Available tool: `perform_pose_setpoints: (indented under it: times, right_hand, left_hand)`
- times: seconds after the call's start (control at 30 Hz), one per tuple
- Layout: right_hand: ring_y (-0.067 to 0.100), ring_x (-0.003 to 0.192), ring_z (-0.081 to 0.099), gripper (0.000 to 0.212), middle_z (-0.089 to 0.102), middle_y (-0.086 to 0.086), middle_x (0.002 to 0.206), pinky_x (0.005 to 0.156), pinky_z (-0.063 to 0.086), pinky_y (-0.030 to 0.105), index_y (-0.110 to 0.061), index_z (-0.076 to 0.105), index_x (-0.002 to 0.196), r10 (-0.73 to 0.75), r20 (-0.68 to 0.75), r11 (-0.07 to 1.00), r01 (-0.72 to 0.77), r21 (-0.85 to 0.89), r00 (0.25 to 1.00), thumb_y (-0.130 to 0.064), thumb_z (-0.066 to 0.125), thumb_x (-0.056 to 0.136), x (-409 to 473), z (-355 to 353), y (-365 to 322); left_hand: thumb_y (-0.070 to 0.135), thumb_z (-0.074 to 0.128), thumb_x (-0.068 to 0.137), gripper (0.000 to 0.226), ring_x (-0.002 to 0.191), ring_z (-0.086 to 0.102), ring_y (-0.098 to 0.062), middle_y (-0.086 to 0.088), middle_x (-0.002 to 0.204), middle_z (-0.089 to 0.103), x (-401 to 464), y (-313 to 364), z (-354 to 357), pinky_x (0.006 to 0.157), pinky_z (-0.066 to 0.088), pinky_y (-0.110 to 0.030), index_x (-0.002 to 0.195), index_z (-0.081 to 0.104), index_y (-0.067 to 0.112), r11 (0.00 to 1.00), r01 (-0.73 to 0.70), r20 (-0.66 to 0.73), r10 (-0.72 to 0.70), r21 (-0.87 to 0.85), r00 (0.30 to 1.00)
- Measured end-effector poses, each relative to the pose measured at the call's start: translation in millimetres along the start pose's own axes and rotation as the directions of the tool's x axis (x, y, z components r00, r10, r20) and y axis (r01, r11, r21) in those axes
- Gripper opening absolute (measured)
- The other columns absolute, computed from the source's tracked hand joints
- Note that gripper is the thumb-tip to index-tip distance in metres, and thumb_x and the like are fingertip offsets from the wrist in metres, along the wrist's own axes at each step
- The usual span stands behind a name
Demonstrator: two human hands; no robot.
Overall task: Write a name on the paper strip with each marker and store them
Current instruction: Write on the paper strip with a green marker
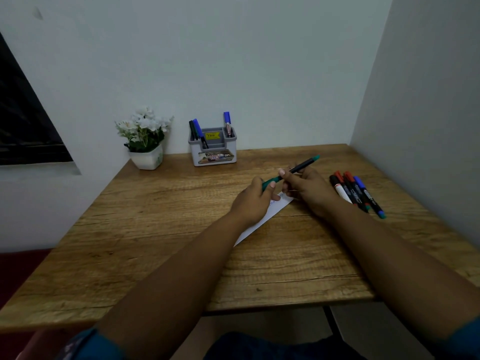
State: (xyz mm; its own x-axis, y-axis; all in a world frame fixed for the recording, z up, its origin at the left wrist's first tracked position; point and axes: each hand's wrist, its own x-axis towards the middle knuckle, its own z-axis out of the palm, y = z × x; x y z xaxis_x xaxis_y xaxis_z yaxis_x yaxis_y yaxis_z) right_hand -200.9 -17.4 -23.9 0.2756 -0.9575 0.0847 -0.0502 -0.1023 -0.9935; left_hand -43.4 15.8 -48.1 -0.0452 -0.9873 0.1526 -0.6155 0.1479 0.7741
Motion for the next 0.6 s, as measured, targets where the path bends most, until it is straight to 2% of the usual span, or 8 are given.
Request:
perform_pose_setpoints:
  times: [0.13, 0.3, 0.37, 0.47, 0.6]
  right_hand:
    - [0.012, 0.071, 0.06, 0.022, 0.063, 0.003, 0.075, 0.066, 0.048, 0.027, -0.015, 0.061, 0.102, -0.005, 0.016, 0.999, 0.006, -0.048, 1.0, -0.034, 0.064, 0.091, 0.2, -0.2, 0.5]
    - [0.013, 0.076, 0.062, 0.031, 0.065, 0.003, 0.079, 0.067, 0.048, 0.028, -0.013, 0.061, 0.108, 0.007, 0.02, 0.992, -0.004, -0.124, 1.0, -0.039, 0.063, 0.091, 1.2, -1.6, 0.2]
    - [0.009, 0.074, 0.063, 0.033, 0.065, 0.003, 0.08, 0.068, 0.048, 0.026, -0.012, 0.061, 0.109, 0.006, 0.032, 0.991, -0.002, -0.135, 0.999, -0.04, 0.063, 0.092, 0.3, -0.9, -1.0]
    - [0.005, 0.077, 0.064, 0.029, 0.066, 0.001, 0.084, 0.073, 0.049, 0.023, -0.013, 0.061, 0.108, 0.02, 0.034, 0.993, -0.016, -0.117, 0.999, -0.037, 0.062, 0.092, -1.1, 0.0, -2.5]
    - [0.01, 0.087, 0.064, 0.026, 0.067, 0.004, 0.094, 0.084, 0.052, 0.027, -0.014, 0.061, 0.107, 0.02, 0.053, 0.992, -0.013, -0.125, 0.998, -0.036, 0.061, 0.093, -1.2, 0.0, -3.0]
  left_hand:
    - [0.049, 0.032, 0.101, 0.03, 0.091, 0.062, -0.022, 0.008, 0.105, 0.072, 0.9, -1.6, 0.2, 0.081, 0.048, -0.039, 0.098, 0.038, 0.02, 1.0, 0.002, -0.009, -0.002, 0.029, 1.0]
    - [0.05, 0.031, 0.101, 0.03, 0.097, 0.061, -0.022, 0.007, 0.109, 0.072, 3.4, -4.8, 1.7, 0.077, 0.044, -0.036, 0.1, 0.037, 0.02, 0.998, 0.007, -0.008, -0.007, 0.064, 1.0]
    - [0.052, 0.031, 0.101, 0.031, 0.096, 0.061, -0.025, 0.001, 0.111, 0.07, 4.6, -6.0, 1.5, 0.076, 0.045, -0.037, 0.098, 0.037, 0.021, 0.997, 0.015, -0.012, -0.014, 0.077, 1.0]
    - [0.053, 0.031, 0.1, 0.032, 0.092, 0.061, -0.029, -0.006, 0.109, 0.066, 5.2, -8.0, 1.2, 0.076, 0.045, -0.04, 0.095, 0.036, 0.021, 0.995, 0.022, -0.008, -0.021, 0.092, 1.0]
    - [0.052, 0.03, 0.1, 0.034, 0.089, 0.059, -0.029, -0.008, 0.104, 0.064, 4.9, -7.6, 1.0, 0.074, 0.044, -0.039, 0.095, 0.036, 0.019, 0.994, 0.022, -0.008, -0.021, 0.105, 1.0]
